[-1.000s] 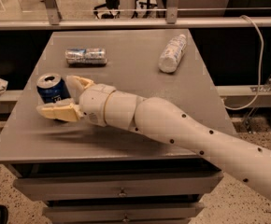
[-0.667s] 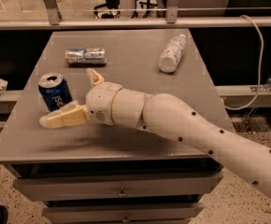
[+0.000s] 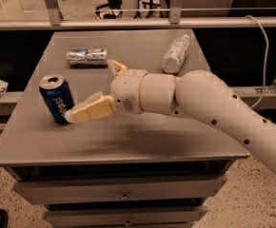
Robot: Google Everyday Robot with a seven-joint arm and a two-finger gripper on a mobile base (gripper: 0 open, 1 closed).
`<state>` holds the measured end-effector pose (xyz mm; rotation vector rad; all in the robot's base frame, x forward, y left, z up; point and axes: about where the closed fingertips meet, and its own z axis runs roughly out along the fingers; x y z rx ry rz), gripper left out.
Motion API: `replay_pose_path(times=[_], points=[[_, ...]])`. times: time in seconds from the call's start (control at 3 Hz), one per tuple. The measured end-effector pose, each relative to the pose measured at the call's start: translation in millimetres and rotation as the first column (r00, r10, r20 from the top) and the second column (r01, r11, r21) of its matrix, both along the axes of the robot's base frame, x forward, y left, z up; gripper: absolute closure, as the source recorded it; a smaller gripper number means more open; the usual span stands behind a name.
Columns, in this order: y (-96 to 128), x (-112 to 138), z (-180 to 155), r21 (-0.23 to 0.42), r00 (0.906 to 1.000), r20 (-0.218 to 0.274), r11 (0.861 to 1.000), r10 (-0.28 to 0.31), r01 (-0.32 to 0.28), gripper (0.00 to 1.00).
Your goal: Place pepsi can upright
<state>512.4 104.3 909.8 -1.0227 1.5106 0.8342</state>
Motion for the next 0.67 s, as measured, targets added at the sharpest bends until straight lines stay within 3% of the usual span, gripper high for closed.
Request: replay_pose_path(times=[0.67], points=[[-5.4,-7.4,-1.2,-0.03,0.9995,-0.014,0.999,0.03,-0.03,0.0]])
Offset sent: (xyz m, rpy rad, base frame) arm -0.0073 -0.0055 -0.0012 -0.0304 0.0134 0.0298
